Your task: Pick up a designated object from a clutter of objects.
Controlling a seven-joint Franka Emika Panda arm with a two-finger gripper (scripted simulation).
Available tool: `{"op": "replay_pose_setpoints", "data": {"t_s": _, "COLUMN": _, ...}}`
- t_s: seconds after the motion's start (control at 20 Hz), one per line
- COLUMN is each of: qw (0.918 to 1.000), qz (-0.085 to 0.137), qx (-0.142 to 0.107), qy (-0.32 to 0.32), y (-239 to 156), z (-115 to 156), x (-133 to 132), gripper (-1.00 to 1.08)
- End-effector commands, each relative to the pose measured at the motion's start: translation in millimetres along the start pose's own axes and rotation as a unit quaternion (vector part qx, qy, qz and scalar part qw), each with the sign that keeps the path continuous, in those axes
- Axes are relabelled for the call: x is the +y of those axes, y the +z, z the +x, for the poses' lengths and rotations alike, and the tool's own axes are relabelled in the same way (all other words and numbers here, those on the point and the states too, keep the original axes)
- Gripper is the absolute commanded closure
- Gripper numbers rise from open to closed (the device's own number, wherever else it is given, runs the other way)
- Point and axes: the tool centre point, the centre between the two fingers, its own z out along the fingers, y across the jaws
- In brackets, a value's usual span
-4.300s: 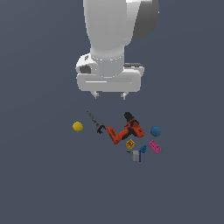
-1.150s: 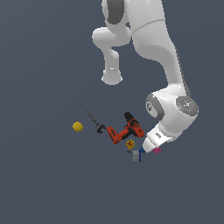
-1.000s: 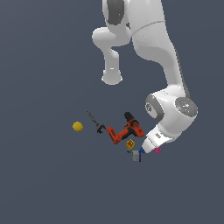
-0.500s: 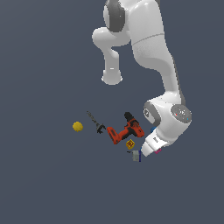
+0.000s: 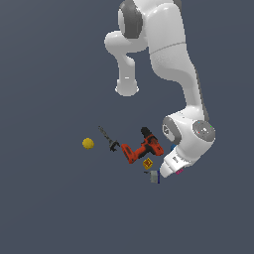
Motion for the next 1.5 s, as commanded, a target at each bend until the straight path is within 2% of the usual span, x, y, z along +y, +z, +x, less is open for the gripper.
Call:
{"op": "replay_pose_setpoints", "data": {"t_s": 0.0, "qw": 1.0000, "qz": 0.000, "qx": -0.002, "qy": 0.000, "y": 2.0, "z": -1.4, "x": 0.0, "gripper": 1.08}}
{"op": "replay_pose_setpoints", "data": {"t_s": 0.35, "qw": 1.0000, "qz": 0.000, "qx": 0.000, "qy": 0.000, "y": -3.6, "z": -1.8, "x": 2.9, "gripper": 1.08}}
{"op": "replay_pose_setpoints", "data": {"t_s": 0.7, "qw": 1.0000, "qz": 0.000, "qx": 0.000, "qy": 0.000, "y": -27.3, "z": -14.1, "x": 24.0, "gripper": 1.08}}
{"op": "replay_pose_setpoints", "data": {"t_s": 0.95, "qw": 1.0000, "qz": 0.000, "qx": 0.000, "qy": 0.000, "y": -59.5, "z": -30.6, "x": 52.6, "gripper": 1.08}}
{"op": "replay_pose_setpoints", "data": {"t_s": 1.45, "qw": 1.0000, "qz": 0.000, "qx": 0.000, "qy": 0.000, "y": -149.6, "z": -75.4, "x": 131.9, "gripper": 1.08}}
